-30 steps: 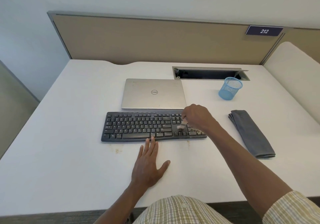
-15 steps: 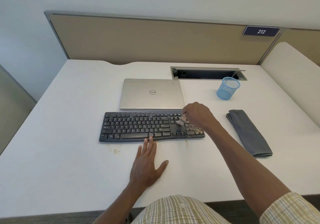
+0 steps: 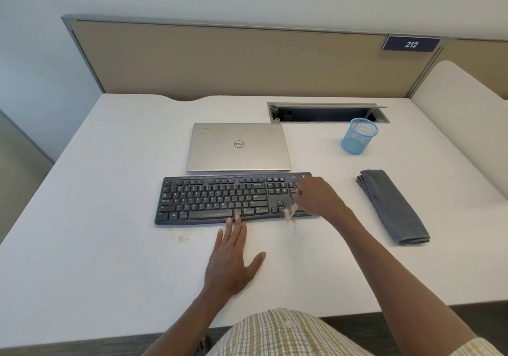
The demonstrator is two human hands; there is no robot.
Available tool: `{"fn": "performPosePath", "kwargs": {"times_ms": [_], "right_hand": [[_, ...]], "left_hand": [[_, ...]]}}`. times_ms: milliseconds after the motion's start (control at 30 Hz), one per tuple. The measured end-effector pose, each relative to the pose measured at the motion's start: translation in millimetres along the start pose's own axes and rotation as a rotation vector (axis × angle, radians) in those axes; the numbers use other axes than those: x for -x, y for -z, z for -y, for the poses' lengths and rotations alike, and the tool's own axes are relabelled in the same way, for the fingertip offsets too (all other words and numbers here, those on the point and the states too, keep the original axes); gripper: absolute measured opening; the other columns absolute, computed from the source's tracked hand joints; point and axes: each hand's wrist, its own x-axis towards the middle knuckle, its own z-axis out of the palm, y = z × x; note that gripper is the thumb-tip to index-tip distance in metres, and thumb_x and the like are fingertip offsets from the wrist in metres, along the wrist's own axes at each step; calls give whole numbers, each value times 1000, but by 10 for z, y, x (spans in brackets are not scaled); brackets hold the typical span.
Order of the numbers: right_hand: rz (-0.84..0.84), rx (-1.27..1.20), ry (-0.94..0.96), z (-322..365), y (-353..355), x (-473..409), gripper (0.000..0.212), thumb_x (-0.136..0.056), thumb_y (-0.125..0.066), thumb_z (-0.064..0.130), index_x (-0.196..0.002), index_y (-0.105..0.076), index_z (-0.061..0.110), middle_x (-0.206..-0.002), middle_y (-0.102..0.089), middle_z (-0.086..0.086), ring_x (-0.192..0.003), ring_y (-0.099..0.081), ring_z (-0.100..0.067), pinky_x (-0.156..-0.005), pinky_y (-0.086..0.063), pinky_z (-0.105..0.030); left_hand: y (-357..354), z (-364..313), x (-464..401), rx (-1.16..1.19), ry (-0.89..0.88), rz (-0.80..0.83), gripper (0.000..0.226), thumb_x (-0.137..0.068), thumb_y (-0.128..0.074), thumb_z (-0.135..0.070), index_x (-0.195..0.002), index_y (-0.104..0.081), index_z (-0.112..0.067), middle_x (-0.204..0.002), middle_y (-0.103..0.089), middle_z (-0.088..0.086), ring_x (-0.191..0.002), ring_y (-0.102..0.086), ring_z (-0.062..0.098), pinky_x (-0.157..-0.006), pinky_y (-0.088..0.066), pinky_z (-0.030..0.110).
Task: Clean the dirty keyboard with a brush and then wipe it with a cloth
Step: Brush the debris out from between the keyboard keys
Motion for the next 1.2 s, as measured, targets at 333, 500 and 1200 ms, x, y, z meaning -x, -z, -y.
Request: {"fn": "performPosePath", "kwargs": {"times_ms": [333,500,1200], "right_hand": [[-55,5,-91,-116,-44,-1,11,-86,-50,8,-77,-45,9,-66,-45,-3,-67,-48,-27,-51,-32,-28],[-100,27,-114,-71,-52,35,15,-90,-52,11,-75,-47,9,-67,-46,-5,-67,-47,-27,-55,-34,-26],[-115,-146,52,170,-238,206,28,-86,-44,8,-61,-54,17,-70,-66,-2,-63,-57,-23,-47,-33,-26]], "left_hand": [[4,4,1,-8,-3,-3,96,-91,-15,-79,-162,-2,-16,-166,20,-4,-154,21,16,-124,10,31],[6,1,5,-1,-3,6,97,-91,-16,-79,-162,-3,-15,-166,21,-3,-154,21,16,-123,10,31],[24,-12,2,5,1,17,97,-90,-15,-79,-162,-1,-16,-165,22,-4,-154,21,15,-124,10,31]]}}
